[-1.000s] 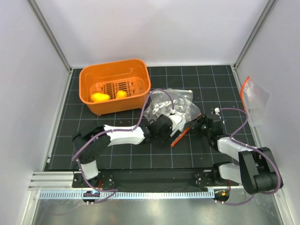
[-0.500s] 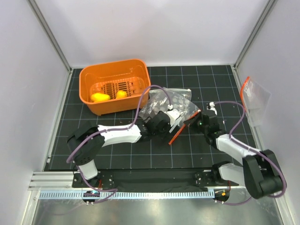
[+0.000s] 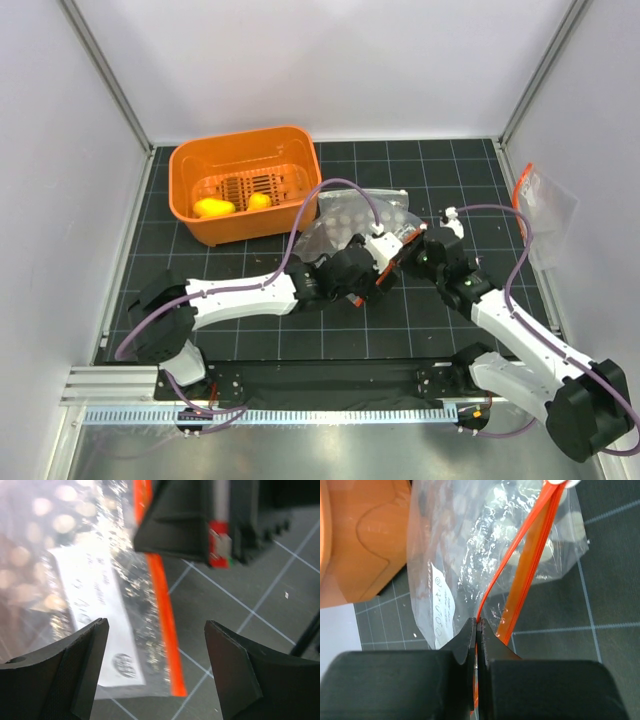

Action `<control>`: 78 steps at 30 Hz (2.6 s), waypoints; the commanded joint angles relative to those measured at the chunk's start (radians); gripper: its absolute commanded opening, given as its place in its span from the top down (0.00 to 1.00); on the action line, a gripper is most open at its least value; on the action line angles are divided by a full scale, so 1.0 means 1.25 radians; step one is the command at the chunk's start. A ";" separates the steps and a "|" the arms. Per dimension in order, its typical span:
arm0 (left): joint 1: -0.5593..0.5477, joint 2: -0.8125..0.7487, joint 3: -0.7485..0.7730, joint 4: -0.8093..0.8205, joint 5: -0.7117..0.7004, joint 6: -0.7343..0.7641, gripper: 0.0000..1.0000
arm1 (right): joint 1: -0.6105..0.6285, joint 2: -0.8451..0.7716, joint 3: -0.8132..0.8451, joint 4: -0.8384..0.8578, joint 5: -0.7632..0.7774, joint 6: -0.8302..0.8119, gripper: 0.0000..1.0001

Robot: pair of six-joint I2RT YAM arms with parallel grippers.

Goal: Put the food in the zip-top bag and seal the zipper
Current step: Pick up the zipper food storage bag at the center of the board, then open the zipper of the food storage bag.

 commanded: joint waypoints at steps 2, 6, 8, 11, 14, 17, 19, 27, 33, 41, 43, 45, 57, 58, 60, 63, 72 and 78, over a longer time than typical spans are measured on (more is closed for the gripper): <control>0.004 -0.028 0.031 -0.020 -0.085 0.003 0.20 | 0.015 -0.015 0.039 -0.049 0.009 0.025 0.99; 0.004 -0.023 0.043 -0.031 -0.093 0.018 0.25 | 0.016 -0.030 0.042 -0.054 -0.006 0.038 0.99; 0.003 -0.021 0.050 -0.039 -0.093 0.023 0.25 | 0.016 -0.047 0.047 -0.064 -0.001 0.041 0.99; 0.002 -0.030 0.048 -0.037 -0.084 0.020 0.21 | 0.016 -0.065 0.059 -0.078 0.002 0.043 0.99; -0.007 -0.036 0.051 -0.035 -0.074 0.015 0.19 | 0.016 -0.063 0.071 -0.084 -0.009 0.048 0.99; -0.015 -0.028 0.064 -0.036 -0.076 0.015 0.18 | 0.016 -0.061 0.077 -0.086 -0.021 0.054 0.99; -0.019 -0.020 0.071 -0.037 -0.084 0.017 0.18 | 0.016 -0.065 0.080 -0.087 -0.023 0.058 0.99; -0.020 0.001 0.094 -0.044 -0.150 0.007 0.38 | 0.016 -0.093 0.086 -0.112 -0.031 0.077 0.99; -0.020 0.023 0.087 -0.036 -0.168 0.017 0.72 | 0.016 -0.117 0.088 -0.106 -0.039 0.082 0.99; 0.019 -0.014 0.045 -0.017 -0.118 -0.028 1.00 | 0.016 -0.144 0.107 -0.174 -0.010 0.009 0.40; 0.030 -0.032 0.042 -0.023 -0.116 -0.039 1.00 | 0.016 -0.165 0.100 -0.209 0.008 -0.007 0.40; 0.038 -0.044 0.043 -0.034 -0.116 -0.054 1.00 | 0.016 -0.209 0.079 -0.222 0.027 -0.018 0.40; 0.045 -0.100 0.029 -0.036 -0.054 -0.074 1.00 | 0.015 -0.184 0.012 -0.085 -0.061 -0.017 0.46; 0.045 -0.104 0.026 -0.035 -0.053 -0.074 1.00 | 0.016 -0.167 0.017 -0.075 -0.064 -0.017 0.46; 0.045 -0.107 0.022 -0.035 -0.057 -0.072 1.00 | 0.016 -0.152 0.026 -0.052 -0.091 -0.015 0.46; 0.045 -0.115 0.016 -0.035 -0.053 -0.072 1.00 | 0.016 -0.139 0.031 -0.030 -0.101 -0.011 0.46; 0.047 -0.101 0.027 -0.035 -0.053 -0.082 1.00 | 0.016 -0.160 0.034 -0.040 -0.097 -0.011 0.46; 0.047 -0.120 0.026 -0.033 -0.030 -0.099 1.00 | 0.016 -0.115 0.036 -0.023 -0.088 -0.012 0.46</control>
